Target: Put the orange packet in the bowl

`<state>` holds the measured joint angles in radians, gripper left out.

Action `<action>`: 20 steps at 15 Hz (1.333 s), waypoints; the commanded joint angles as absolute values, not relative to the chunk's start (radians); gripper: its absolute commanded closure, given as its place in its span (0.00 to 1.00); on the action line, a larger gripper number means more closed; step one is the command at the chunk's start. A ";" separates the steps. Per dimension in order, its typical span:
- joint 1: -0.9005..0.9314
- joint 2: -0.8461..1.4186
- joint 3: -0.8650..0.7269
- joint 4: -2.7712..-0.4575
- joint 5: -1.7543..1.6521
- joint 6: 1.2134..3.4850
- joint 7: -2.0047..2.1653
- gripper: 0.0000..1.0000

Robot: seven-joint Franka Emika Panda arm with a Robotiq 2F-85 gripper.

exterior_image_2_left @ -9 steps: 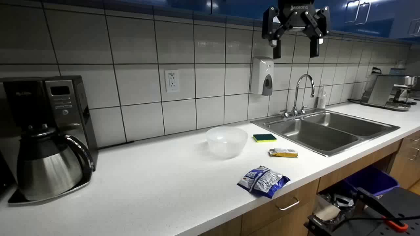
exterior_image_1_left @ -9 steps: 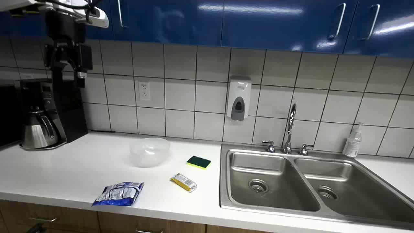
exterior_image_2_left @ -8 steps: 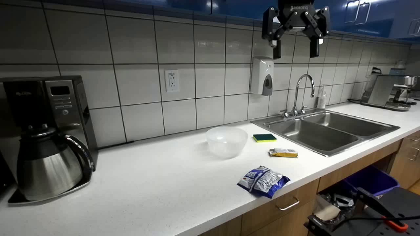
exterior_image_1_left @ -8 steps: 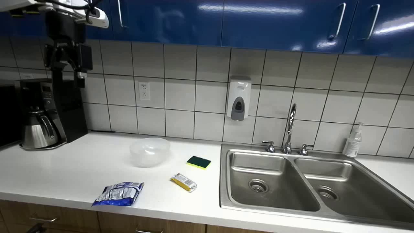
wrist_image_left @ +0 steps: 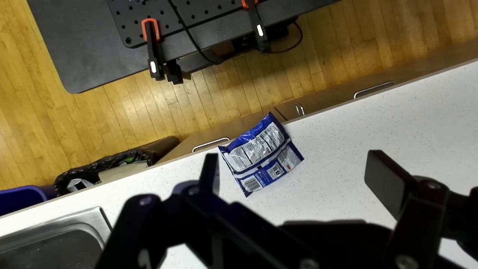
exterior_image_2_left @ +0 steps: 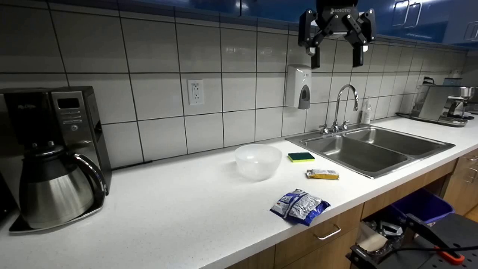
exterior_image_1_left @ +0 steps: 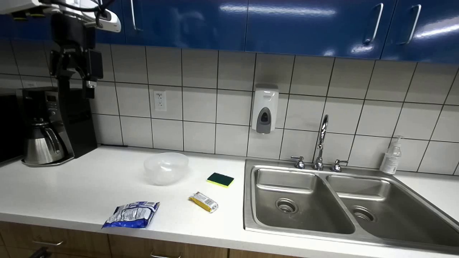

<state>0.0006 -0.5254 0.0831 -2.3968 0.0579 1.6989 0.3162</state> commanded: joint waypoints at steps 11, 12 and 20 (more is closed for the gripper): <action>-0.116 -0.248 0.000 -2.370 -0.047 1.925 0.385 0.00; -0.123 -0.223 -0.013 -2.360 -0.040 1.950 0.402 0.00; -0.147 -0.007 -0.090 -2.241 0.006 2.088 0.600 0.00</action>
<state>-0.1381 -0.0973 -0.0784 -2.3157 -0.0211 2.0618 0.5138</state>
